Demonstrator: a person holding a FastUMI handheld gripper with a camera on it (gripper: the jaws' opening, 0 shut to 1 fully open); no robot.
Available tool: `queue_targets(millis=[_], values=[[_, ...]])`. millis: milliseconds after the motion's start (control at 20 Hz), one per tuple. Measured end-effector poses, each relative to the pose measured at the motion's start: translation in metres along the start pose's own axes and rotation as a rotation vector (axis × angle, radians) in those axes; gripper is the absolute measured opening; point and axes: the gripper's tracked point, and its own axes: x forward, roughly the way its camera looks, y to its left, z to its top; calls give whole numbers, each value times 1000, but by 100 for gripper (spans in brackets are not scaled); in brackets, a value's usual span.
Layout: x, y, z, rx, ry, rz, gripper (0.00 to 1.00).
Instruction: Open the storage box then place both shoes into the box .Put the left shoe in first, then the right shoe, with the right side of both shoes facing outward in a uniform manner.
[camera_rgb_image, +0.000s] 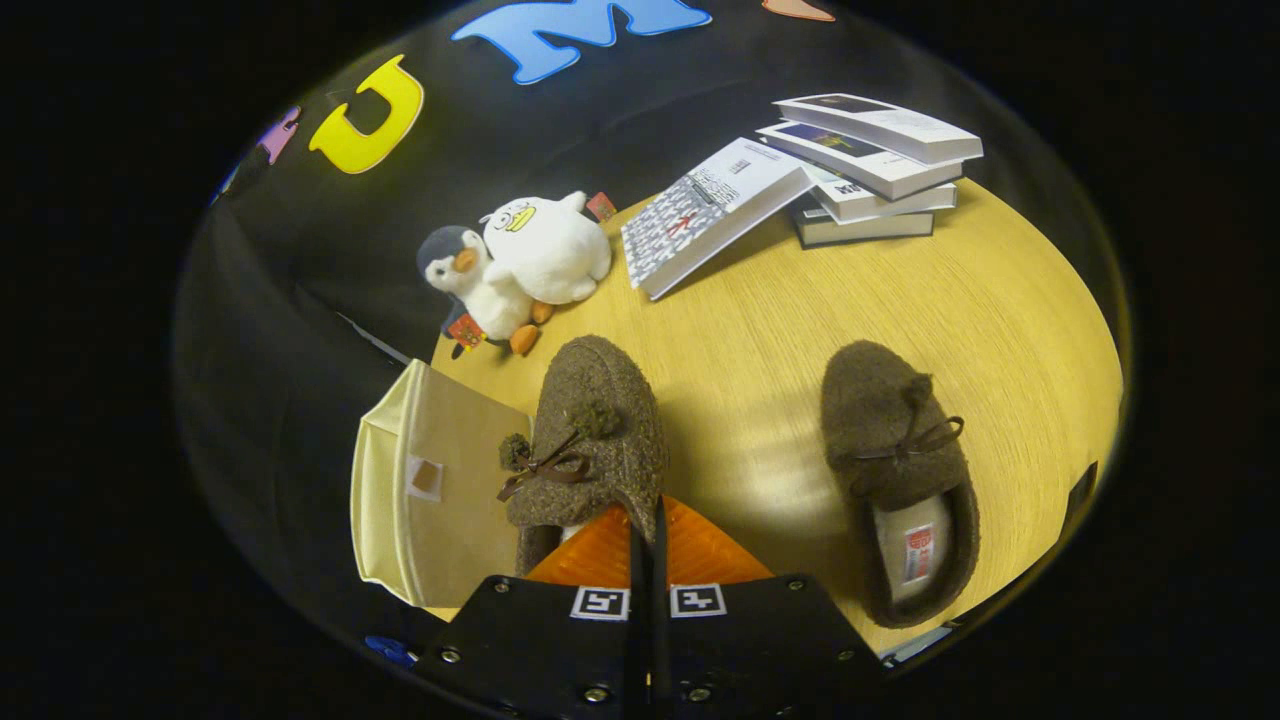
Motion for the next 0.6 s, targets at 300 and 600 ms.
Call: queue_targets(millis=[300,600], values=[[-17,71,22,-29,-34,82,1],[-17,137,25,-47,-49,152,1]])
